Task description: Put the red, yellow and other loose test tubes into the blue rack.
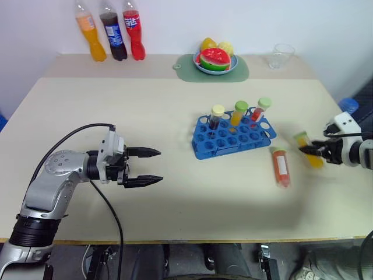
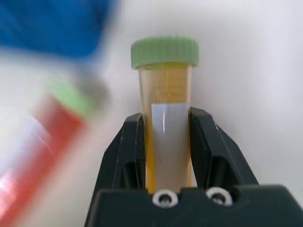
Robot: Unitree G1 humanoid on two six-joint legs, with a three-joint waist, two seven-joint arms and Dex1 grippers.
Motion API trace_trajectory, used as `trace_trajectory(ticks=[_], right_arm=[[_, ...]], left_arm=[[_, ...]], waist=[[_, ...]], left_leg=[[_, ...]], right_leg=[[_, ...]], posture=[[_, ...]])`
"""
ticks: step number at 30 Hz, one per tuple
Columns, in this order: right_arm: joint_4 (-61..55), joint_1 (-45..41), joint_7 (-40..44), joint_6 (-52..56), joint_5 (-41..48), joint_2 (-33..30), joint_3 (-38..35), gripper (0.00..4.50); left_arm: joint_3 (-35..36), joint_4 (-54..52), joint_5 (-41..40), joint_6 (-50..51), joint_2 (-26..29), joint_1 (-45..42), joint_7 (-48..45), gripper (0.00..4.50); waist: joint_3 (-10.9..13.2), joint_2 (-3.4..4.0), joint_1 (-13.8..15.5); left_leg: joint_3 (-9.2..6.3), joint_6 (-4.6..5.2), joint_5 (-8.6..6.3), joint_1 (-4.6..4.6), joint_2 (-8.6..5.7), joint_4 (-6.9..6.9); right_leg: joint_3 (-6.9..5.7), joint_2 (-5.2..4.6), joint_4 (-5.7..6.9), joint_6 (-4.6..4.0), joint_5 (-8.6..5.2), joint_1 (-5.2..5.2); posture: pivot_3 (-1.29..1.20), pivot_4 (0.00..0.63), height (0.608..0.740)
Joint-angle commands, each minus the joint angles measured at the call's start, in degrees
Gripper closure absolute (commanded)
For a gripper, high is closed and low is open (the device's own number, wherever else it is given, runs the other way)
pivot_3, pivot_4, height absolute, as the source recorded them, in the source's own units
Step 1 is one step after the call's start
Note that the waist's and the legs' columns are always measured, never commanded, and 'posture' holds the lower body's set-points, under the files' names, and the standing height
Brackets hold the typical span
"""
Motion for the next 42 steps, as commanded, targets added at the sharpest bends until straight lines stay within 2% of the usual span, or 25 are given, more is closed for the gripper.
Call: trace_trajectory(ticks=[1, 5, 12, 16, 20, 24, 26, 27, 30, 33, 36, 42], right_arm=[[-13.89, 4.29, -8.38, -5.82, 2.94, 6.07, -7.92, 3.69], [-23.43, 8.39, -18.33, -11.5, 2.28, 16.67, -9.34, 3.69], [-29.13, 11.63, -26.39, -22.38, -1.14, 29.93, -2.37, 3.69], [-31.42, 12.72, -28.47, -25.02, -1.74, 33.67, 0.24, 3.69], [-31.07, 14.28, -29.2, -26.22, -2.71, 34.1, 1.77, 3.69], [-31.19, 13.83, -29.62, -19.55, 0.14, 29.57, -2.43, 3.69], [-33.19, 14.66, -28.77, -11.21, 2.67, 24.87, -4.77, 3.69], [-34.3, 15.18, -27.99, -7.44, 4.15, 22.3, -6.09, 3.69], [-34.48, 16.09, -21.46, 12.24, 12.0, 8.05, -12.12, 3.69], [-31.02, 15.0, -19.05, 24.66, 16.37, 0.71, -13.67, 3.69], [-21.69, 11.56, -15.33, 32.02, 17.16, -4.5, -10.37, 3.69], [-8.26, 3.62, -9.3, 30.37, 13.14, -6.62, 0.52, 3.69]], left_arm=[[0.25, -0.24, -0.07, -0.68, -0.52, -1.35, 0.11, 0.79], [-0.65, 2.23, 0.49, -1.16, -1.22, -3.97, -0.6, 0.79], [-1.64, 5.08, 1.5, -1.8, -2.66, -6.77, -1.56, 0.79], [-1.56, 5.66, 1.66, -1.85, -3.2, -7.46, -1.46, 0.79], [-1.52, 5.53, 1.97, -1.98, -3.16, -7.26, -1.47, 0.79], [-1.22, 5.3, 2.09, -1.88, -3.07, -7.14, -1.21, 0.79], [-1.08, 5.03, 2.09, -1.77, -3.04, -6.96, -1.0, 0.79], [-1.03, 4.78, 2.07, -1.69, -3.04, -6.79, -0.9, 0.79], [-0.91, 4.01, 1.9, -1.51, -2.99, -5.88, -0.66, 0.79], [-1.06, 3.69, 1.88, -1.41, -3.18, -5.52, -0.39, 0.79], [-1.52, 3.46, 1.99, -1.48, -3.77, -5.25, -0.07, 0.79], [-1.36, 2.98, 2.0, -1.43, -3.92, -4.81, 0.38, 0.79]], waist=[[0.0, 0.0, 0.19], [0.0, 0.02, 0.35], [0.03, 0.05, 0.22], [0.04, 0.08, 0.11], [0.04, 0.08, 0.33], [0.04, 0.09, 0.35], [0.05, 0.09, 0.44], [0.05, 0.09, 0.41], [0.08, 0.15, 0.41], [0.06, 0.1, 0.26], [0.06, 0.09, 0.0], [0.07, 0.11, 0.07]], left_leg=[[-0.03, 0.0, 0.0, 0.01, 0.02, -0.01], [-0.06, -0.01, 0.0, 0.0, 0.09, -0.01], [-0.04, 0.0, 0.0, -0.01, 0.06, 0.0], [-0.04, 0.0, 0.0, -0.01, 0.08, 0.0], [-0.05, 0.0, 0.0, -0.02, 0.07, 0.0], [-0.03, 0.0, 0.0, -0.02, 0.05, 0.02], [-0.04, 0.0, 0.0, -0.02, 0.04, 0.02], [-0.04, 0.0, 0.0, -0.02, 0.04, 0.02], [-0.04, 0.0, 0.0, -0.02, 0.03, 0.0], [-0.08, 0.01, 0.0, 0.0, 0.03, -0.01], [-0.06, 0.02, -0.01, 0.05, 0.09, -0.01], [-0.05, 0.04, -0.02, 0.0, 0.07, -0.01]], right_leg=[[-0.01, 0.04, 0.03, 0.0, 0.0, 0.0], [-0.01, 0.14, 0.06, -0.02, -0.01, 0.0], [0.0, 0.1, 0.03, -0.04, -0.02, 0.0], [0.0, 0.11, 0.07, -0.04, -0.02, -0.01], [0.0, 0.11, 0.04, -0.05, -0.03, 0.0], [0.0, 0.06, 0.05, -0.05, -0.02, 0.01], [0.0, 0.05, 0.05, -0.06, -0.03, 0.01], [0.0, 0.04, 0.05, -0.06, -0.03, 0.01], [0.01, 0.0, 0.04, -0.06, -0.03, 0.0], [-0.01, 0.0, 0.01, -0.07, -0.03, 0.02], [0.01, 0.08, -0.01, -0.1, -0.01, 0.04], [0.02, 0.09, -0.04, -0.09, -0.01, -0.02]], posture=[[0.0, 0.15, 0.74], [0.0, 0.15, 0.74], [0.0, 0.15, 0.74], [0.0, 0.15, 0.74], [0.0, 0.15, 0.74], [0.0, 0.15, 0.74], [0.0, 0.15, 0.74], [0.0, 0.15, 0.74], [0.0, 0.15, 0.74], [0.0, 0.15, 0.74], [0.0, 0.15, 0.74], [0.0, 0.15, 0.74]])
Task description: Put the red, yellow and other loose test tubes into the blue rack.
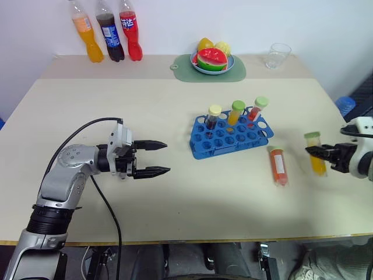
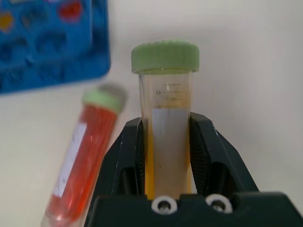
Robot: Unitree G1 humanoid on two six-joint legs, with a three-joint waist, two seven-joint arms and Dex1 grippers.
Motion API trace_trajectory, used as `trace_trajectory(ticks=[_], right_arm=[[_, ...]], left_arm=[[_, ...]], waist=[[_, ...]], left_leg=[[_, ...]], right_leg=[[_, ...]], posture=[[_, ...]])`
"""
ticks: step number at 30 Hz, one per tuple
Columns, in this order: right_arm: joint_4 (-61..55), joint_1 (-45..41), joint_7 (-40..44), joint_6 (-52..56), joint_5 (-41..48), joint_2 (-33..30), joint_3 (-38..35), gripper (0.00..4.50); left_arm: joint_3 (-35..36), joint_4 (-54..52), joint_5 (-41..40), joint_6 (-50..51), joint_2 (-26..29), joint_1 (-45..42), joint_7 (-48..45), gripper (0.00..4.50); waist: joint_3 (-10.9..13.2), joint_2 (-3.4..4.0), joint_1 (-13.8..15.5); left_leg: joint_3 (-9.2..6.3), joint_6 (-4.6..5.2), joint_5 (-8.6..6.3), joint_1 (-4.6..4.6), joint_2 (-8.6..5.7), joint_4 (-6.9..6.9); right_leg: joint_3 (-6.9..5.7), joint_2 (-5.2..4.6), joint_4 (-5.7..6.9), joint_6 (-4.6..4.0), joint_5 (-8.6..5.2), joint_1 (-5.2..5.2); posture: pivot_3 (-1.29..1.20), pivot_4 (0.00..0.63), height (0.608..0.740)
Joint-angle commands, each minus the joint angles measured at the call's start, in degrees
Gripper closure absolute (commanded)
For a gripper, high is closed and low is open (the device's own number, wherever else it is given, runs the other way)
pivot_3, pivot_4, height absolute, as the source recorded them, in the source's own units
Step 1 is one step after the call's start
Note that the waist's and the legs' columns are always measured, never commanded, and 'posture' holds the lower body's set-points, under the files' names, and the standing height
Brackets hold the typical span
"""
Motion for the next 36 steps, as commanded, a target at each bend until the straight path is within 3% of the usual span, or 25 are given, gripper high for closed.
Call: trace_trajectory(ticks=[1, 4, 10, 11, 14, 18, 24, 30, 36], right_arm=[[6.27, -4.48, 3.5, -3.04, -3.22, -1.88, 4.43, 3.69], [14.55, -8.62, 7.24, -6.98, -7.14, -2.02, 9.94, 3.69], [22.01, -14.03, 10.27, -11.82, -12.67, -1.83, 14.66, 0.77], [22.02, -14.39, 10.12, -12.09, -13.09, -1.88, 14.45, 0.12], [19.64, -14.69, 9.91, -10.8, -12.48, -2.31, 12.28, 0.05], [6.71, -10.78, 8.22, -6.9, -8.69, -2.66, 4.82, 0.05], [-8.84, -5.35, 2.96, 5.73, -3.46, 0.53, -2.92, 0.05], [-16.11, -1.59, -0.6, 14.25, 0.07, 4.57, -5.25, 0.05], [-16.6, -1.78, -2.83, 16.25, 0.93, 6.41, -4.04, 0.05]], left_arm=[[0.97, -2.23, -0.44, -0.51, 0.29, 0.49, 0.34, 0.79], [1.49, -3.36, -0.61, -0.34, 0.66, 1.63, 0.85, 0.79], [2.63, -5.83, -1.11, 0.36, 1.25, 4.11, 2.35, 0.79], [2.81, -6.26, -1.17, 0.47, 1.29, 4.53, 2.62, 0.79], [3.16, -7.29, -1.21, 0.51, 1.35, 5.63, 3.23, 0.79], [3.42, -7.92, -1.15, 0.25, 1.2, 6.77, 4.09, 0.79], [2.24, -7.01, -0.77, -0.2, 0.23, 5.79, 4.29, 0.79], [1.21, -5.02, -0.32, -0.57, -0.43, 3.46, 3.42, 0.79], [0.97, -4.46, -0.18, -0.74, -0.79, 2.9, 2.99, 0.79]], waist=[[0.0, 0.0, 0.1], [0.0, 0.0, 0.21], [0.01, -0.01, 0.2], [0.01, -0.01, 0.2], [0.01, 0.0, 0.23], [0.03, 0.04, 0.3], [0.02, 0.03, 0.4], [0.02, 0.02, 0.34], [0.02, 0.03, 0.26]], left_leg=[[0.0, 0.0, 0.0, -0.01, -0.01, 0.0], [0.0, 0.0, 0.0, -0.03, -0.02, 0.01], [0.0, 0.01, -0.01, -0.04, -0.05, 0.03], [-0.01, 0.01, -0.01, -0.04, -0.05, 0.03], [0.0, 0.01, -0.01, -0.04, -0.05, 0.02], [0.0, 0.01, -0.01, -0.06, -0.04, 0.02], [0.0, 0.0, -0.01, -0.05, -0.03, 0.02], [-0.01, 0.0, -0.01, -0.05, -0.03, 0.02], [-0.01, 0.01, -0.01, -0.05, -0.03, 0.01]], right_leg=[[0.0, 0.0, 0.0, 0.0, 0.0, 0.0], [0.0, 0.0, -0.01, 0.01, 0.0, -0.01], [0.0, -0.04, -0.05, 0.02, 0.0, 0.01], [0.0, -0.04, -0.05, 0.02, 0.0, 0.01], [0.0, -0.04, -0.04, 0.02, 0.0, 0.01], [0.0, -0.04, -0.03, 0.02, 0.0, -0.02], [-0.01, -0.06, -0.04, 0.02, 0.0, 0.0], [-0.01, -0.06, -0.03, 0.02, 0.0, 0.0], [-0.01, -0.05, -0.03, 0.02, 0.0, -0.01]], posture=[[0.0, 0.15, 0.74], [0.0, 0.15, 0.74], [0.0, 0.15, 0.74], [0.0, 0.15, 0.74], [0.0, 0.15, 0.74], [0.0, 0.15, 0.74], [0.0, 0.15, 0.74], [0.0, 0.15, 0.74], [0.0, 0.15, 0.74]])
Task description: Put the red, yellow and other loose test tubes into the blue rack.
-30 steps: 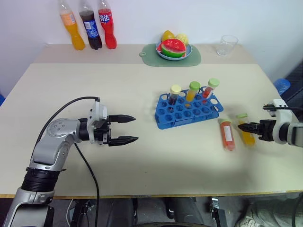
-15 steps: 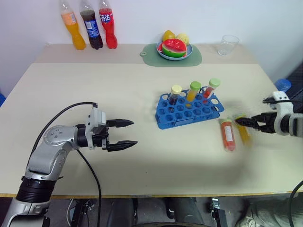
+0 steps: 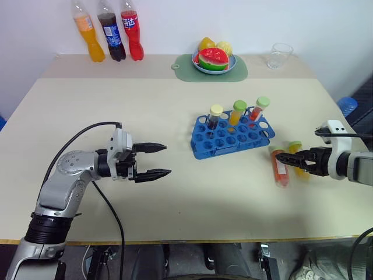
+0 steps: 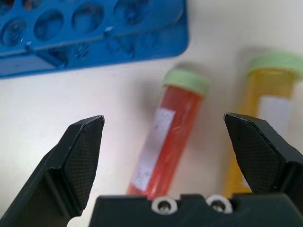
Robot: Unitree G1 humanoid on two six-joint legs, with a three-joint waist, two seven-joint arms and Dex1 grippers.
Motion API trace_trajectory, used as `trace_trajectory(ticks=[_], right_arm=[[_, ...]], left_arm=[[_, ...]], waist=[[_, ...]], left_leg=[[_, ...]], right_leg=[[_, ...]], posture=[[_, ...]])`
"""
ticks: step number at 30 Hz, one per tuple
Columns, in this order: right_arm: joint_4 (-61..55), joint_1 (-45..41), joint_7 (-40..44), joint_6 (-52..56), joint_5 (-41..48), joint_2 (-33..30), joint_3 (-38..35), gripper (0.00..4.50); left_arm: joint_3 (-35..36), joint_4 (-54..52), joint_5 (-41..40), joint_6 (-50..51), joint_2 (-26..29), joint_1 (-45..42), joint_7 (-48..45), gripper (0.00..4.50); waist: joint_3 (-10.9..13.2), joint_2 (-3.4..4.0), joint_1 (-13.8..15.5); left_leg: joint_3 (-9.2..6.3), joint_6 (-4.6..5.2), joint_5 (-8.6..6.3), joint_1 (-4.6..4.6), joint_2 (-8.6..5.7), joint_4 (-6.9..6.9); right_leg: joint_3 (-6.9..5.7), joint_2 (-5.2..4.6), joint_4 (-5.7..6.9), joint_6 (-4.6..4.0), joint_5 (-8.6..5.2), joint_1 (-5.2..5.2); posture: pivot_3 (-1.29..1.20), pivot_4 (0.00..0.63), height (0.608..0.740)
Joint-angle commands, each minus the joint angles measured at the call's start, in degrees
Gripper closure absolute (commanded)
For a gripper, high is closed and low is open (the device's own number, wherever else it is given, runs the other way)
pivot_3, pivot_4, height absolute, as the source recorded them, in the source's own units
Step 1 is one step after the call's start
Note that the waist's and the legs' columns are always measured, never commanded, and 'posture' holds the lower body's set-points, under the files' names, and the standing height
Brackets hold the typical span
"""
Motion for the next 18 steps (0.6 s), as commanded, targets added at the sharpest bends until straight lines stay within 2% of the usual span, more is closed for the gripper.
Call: trace_trajectory(ticks=[1, 7, 11, 14, 18], right_arm=[[-0.97, -1.08, -1.63, 0.31, 0.38, 0.91, -0.69, 0.05], [1.91, -2.07, -3.18, -0.99, -0.54, 2.78, 3.02, 0.05], [5.78, -3.36, -3.53, -5.77, -3.68, 3.53, 9.85, 0.05], [7.28, -3.11, -2.76, -8.69, -5.45, 2.86, 12.61, 0.85], [4.99, -1.62, -1.23, -11.25, -7.07, 0.48, 15.06, 2.91]], left_arm=[[0.03, -0.72, -0.18, -0.94, -0.1, -0.78, -0.41, 0.79], [0.31, -1.68, -0.36, -0.71, -0.01, 0.2, 0.01, 0.79], [0.72, -2.81, -0.67, -0.23, 0.34, 1.21, 0.48, 0.79], [1.08, -3.61, -0.99, 0.21, 0.59, 1.82, 0.7, 0.79], [1.7, -4.45, -1.25, 0.56, 0.95, 2.96, 1.09, 0.79]], waist=[[0.0, 0.0, 0.0], [0.0, 0.0, -0.02], [-0.01, -0.02, -0.11], [-0.07, -0.12, -0.28], [-0.08, -0.13, -0.26]], left_leg=[[0.0, 0.0, 0.0, 0.0, 0.0, 0.0], [0.0, 0.0, 0.0, 0.0, 0.0, 0.0], [0.01, 0.0, 0.0, 0.0, 0.0, 0.0], [0.0, 0.0, 0.0, 0.02, 0.02, 0.0], [0.0, 0.0, 0.0, 0.03, 0.03, 0.0]], right_leg=[[0.0, 0.0, 0.0, 0.0, 0.0, 0.0], [0.0, 0.0, -0.01, 0.0, 0.0, 0.0], [0.0, 0.0, -0.01, 0.0, 0.0, 0.0], [0.0, 0.03, -0.01, 0.0, 0.0, 0.02], [0.0, 0.04, 0.0, -0.01, 0.0, 0.02]], posture=[[0.0, 0.15, 0.74], [0.0, 0.15, 0.74], [0.0, 0.15, 0.74], [0.0, 0.15, 0.74], [0.0, 0.15, 0.74]])
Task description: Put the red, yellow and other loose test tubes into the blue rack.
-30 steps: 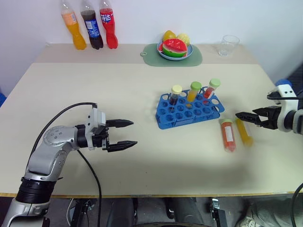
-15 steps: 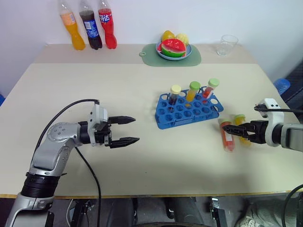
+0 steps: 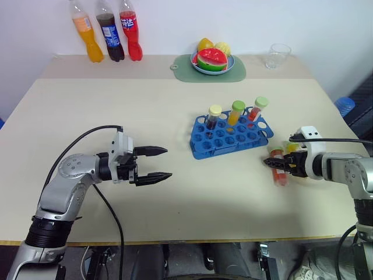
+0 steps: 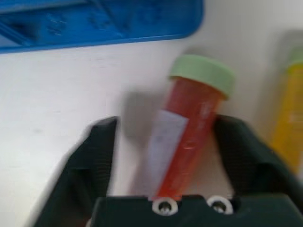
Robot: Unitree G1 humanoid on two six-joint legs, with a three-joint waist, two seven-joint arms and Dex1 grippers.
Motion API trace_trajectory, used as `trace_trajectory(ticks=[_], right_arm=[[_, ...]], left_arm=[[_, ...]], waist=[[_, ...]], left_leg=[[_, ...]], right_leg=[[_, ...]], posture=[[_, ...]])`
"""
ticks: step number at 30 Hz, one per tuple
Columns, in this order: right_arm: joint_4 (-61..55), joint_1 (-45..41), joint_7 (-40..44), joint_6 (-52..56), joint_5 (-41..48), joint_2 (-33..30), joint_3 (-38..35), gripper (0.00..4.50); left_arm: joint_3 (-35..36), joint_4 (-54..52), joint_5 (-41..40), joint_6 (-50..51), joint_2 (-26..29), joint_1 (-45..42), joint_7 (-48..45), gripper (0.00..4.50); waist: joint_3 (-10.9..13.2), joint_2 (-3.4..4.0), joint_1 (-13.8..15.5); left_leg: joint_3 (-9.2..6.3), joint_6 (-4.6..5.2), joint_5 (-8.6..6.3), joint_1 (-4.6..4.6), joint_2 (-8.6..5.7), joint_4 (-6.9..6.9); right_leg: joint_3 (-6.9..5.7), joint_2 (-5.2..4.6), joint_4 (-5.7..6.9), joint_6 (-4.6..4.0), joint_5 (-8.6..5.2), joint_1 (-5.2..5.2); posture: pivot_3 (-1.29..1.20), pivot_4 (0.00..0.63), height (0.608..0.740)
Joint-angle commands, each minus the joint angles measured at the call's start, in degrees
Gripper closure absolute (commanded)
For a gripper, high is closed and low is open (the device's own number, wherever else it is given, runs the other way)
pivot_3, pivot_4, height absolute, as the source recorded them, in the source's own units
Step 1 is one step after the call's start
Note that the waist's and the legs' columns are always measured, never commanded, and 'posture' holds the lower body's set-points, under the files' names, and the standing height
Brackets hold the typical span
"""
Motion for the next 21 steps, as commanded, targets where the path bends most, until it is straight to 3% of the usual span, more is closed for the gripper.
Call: trace_trajectory(ticks=[1, 2, 6, 11, 16, 21], right_arm=[[-2.19, 1.52, 1.94, -1.94, -0.9, -1.72, 2.48, 3.37], [-2.56, 1.89, 2.12, -2.36, -1.0, -1.92, 2.43, 3.67], [-7.91, 5.31, 3.73, -7.24, -1.23, -3.5, 0.83, 3.67], [-18.14, 9.94, 4.87, -19.39, 1.77, 1.76, -7.68, 3.67], [-23.39, 11.31, 4.45, -34.98, 5.84, 12.93, -14.36, 3.67], [-13.01, 6.27, -3.54, -53.95, -5.44, 20.88, -10.44, 3.67]], left_arm=[[1.37, -2.04, -1.14, 0.11, 0.62, 0.71, 0.43, 0.79], [1.34, -2.14, -1.18, 0.14, 0.59, 0.77, 0.54, 0.79], [1.08, -1.82, -1.12, -0.04, 0.44, 0.56, 0.74, 0.79], [0.64, -0.46, -0.93, -0.41, 0.08, -0.64, 0.45, 0.79], [-0.66, 1.96, -0.4, -1.11, -0.95, -2.94, -0.52, 0.79], [-1.68, 5.37, 0.51, -2.07, -2.23, -6.03, -1.64, 0.79]], waist=[[0.0, 0.0, 0.09], [0.0, 0.0, 0.11], [0.0, 0.0, 0.42], [0.02, 0.02, 0.34], [0.03, 0.03, 0.35], [0.04, 0.02, 0.24]], left_leg=[[-0.01, 0.0, 0.0, 0.0, 0.0, -0.01], [-0.01, 0.0, 0.0, -0.01, 0.01, -0.01], [-0.01, 0.0, 0.0, -0.01, 0.01, -0.01], [0.0, 0.0, 0.0, -0.03, 0.0, -0.01], [-0.04, 0.0, 0.0, -0.03, 0.02, -0.03], [-0.01, 0.0, 0.0, -0.01, -0.02, 0.02]], right_leg=[[0.0, 0.01, 0.0, 0.0, 0.0, 0.0], [0.0, 0.02, -0.01, 0.0, 0.0, 0.0], [-0.01, 0.01, -0.01, 0.0, -0.01, 0.0], [-0.01, 0.01, -0.02, 0.02, -0.01, -0.02], [-0.03, 0.06, -0.02, 0.04, -0.01, 0.0], [-0.02, 0.03, 0.0, 0.02, 0.0, 0.02]], posture=[[0.0, 0.15, 0.74], [0.0, 0.15, 0.74], [0.0, 0.15, 0.74], [0.0, 0.15, 0.74], [0.0, 0.15, 0.74], [0.0, 0.15, 0.74]])
